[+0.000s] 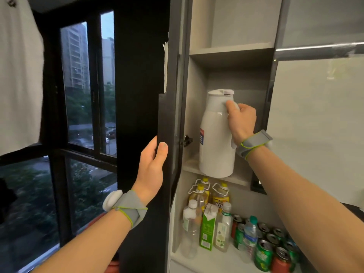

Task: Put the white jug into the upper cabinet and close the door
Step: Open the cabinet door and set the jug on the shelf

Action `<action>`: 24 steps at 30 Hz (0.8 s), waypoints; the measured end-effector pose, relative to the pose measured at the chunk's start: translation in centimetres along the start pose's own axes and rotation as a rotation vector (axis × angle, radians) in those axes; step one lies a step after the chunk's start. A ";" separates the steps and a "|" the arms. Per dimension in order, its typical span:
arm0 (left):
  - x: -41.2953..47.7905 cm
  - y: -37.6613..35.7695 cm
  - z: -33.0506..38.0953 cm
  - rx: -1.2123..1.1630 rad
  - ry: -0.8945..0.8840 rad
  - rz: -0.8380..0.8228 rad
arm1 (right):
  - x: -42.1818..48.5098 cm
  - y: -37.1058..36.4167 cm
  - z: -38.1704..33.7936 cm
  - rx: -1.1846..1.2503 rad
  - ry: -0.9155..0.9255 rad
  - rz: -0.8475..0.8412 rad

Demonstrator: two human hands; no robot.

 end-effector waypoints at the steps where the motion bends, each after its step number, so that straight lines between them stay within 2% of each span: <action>1: 0.0 0.0 -0.2 0.011 0.013 -0.002 | 0.6 -0.3 0.4 -0.002 -0.011 0.006; 11: 0.2 0.0 -0.9 -0.006 0.030 -0.019 | 5.2 -2.5 4.2 -0.059 -0.139 0.001; 24: 0.3 0.1 -1.3 -0.019 0.035 -0.019 | 9.4 -5.4 6.5 -0.184 -0.204 -0.039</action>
Point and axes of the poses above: each hand's wrist, its own x-axis towards the middle knuckle, its own y-axis out of the back of the hand, z = x × y, the point moved 7 cm from there along x, towards the middle knuckle, and after that the axes turned 10 degrees about -y, right-handed, at the moved point
